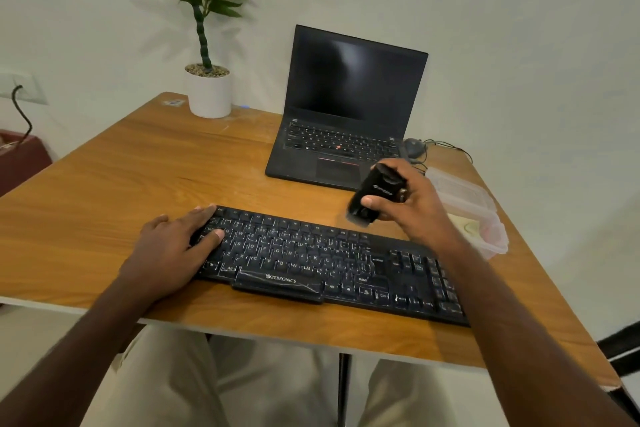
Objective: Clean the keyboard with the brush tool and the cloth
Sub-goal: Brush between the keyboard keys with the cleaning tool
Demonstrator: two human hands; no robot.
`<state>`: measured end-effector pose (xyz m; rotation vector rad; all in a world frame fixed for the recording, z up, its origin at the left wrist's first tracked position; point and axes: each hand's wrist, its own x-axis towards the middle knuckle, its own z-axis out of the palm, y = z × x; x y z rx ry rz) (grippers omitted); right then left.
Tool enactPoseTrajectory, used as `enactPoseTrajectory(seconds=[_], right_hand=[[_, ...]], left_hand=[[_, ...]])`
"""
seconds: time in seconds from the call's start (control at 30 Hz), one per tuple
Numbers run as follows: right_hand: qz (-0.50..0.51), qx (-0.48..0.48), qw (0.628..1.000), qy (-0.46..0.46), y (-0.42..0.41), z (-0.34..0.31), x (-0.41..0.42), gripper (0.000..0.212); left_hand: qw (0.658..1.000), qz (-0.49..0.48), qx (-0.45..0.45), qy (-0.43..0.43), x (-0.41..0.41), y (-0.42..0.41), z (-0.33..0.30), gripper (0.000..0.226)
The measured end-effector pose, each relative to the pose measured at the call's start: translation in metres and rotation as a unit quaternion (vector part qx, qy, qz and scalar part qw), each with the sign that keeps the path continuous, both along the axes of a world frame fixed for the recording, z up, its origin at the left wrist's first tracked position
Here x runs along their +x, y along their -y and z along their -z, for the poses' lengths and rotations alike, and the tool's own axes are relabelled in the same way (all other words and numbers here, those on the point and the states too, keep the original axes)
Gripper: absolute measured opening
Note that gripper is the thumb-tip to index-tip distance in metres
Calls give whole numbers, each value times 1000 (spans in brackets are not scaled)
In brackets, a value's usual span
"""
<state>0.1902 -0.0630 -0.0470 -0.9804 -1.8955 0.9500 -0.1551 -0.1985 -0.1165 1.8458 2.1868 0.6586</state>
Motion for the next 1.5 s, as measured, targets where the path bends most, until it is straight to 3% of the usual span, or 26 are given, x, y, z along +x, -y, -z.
enactPoseTrajectory(seconds=[0.23, 0.4, 0.63, 0.77, 1.0, 1.13, 1.33, 1.5], right_hand=[[-3, 28, 997, 78, 7, 21, -19, 50], [-12, 45, 997, 53, 11, 22, -44, 50], [9, 2, 1000, -24, 0, 10, -2, 47], [0, 0, 999, 51, 1, 16, 4, 47], [23, 90, 994, 58, 12, 27, -40, 51], [17, 75, 995, 60, 9, 23, -31, 52], [12, 68, 988, 136, 3, 5, 8, 50], [41, 36, 997, 48, 6, 11, 15, 51]], left_hand=[[1000, 1, 0, 14, 2, 0, -1, 74], [1000, 0, -2, 22, 1, 1, -3, 73], [1000, -7, 2, 26, 1, 1, -3, 72], [1000, -8, 7, 13, 0, -1, 0, 77], [1000, -10, 12, 19, 2, 1, -2, 71], [1000, -4, 14, 26, 0, 1, -2, 70], [999, -2, 21, 27, -4, -1, 2, 70], [999, -5, 28, 22, -6, -3, 4, 76]])
